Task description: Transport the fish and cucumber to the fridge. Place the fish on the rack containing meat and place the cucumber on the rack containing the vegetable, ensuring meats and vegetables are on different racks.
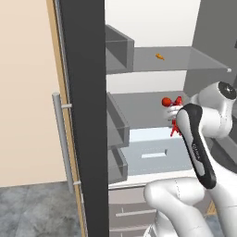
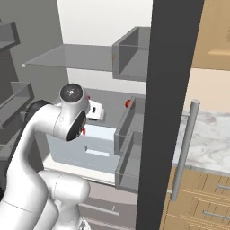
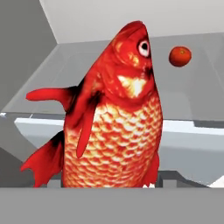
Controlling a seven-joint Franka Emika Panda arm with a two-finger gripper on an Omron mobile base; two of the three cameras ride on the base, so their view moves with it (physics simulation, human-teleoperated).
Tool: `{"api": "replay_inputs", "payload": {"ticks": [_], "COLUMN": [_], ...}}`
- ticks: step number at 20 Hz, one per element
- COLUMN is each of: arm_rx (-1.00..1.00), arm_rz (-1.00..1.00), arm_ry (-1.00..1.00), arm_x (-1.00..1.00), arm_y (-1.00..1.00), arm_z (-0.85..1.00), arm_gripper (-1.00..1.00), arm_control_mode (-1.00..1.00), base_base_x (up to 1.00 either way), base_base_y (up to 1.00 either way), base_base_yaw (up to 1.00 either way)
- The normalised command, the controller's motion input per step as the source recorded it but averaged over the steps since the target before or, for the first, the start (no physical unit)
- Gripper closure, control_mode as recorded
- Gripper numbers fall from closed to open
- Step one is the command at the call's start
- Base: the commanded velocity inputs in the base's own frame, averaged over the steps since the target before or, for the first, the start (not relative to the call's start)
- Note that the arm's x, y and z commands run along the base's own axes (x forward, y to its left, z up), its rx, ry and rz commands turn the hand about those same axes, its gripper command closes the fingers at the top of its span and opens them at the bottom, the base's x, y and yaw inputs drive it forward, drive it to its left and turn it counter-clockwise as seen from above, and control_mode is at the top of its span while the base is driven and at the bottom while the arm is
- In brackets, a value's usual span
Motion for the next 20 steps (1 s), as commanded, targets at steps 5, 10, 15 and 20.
{"api": "replay_inputs", "payload": {"ticks": [5, 10, 15, 20], "arm_rx": [0.05, 0.01, 0.0, 0.0], "arm_rz": [0.07, 0.04, 0.0, 0.0], "arm_ry": [0.0, -0.07, -0.13, 0.03], "arm_x": [1.0, 0.11, -0.33, -0.02], "arm_y": [0.01, 0.03, 0.23, 0.05], "arm_z": [-0.58, -0.06, 0.53, 0.78], "arm_gripper": [1.0, 1.0, 1.0, 1.0], "arm_control_mode": [-1.0, -1.0, -1.0, -1.0], "base_base_x": [0.0, 0.0, 0.0, 0.0], "base_base_y": [0.0, 0.0, 0.0, 0.0], "base_base_yaw": [0.0, 0.0, 0.0, 0.0]}}
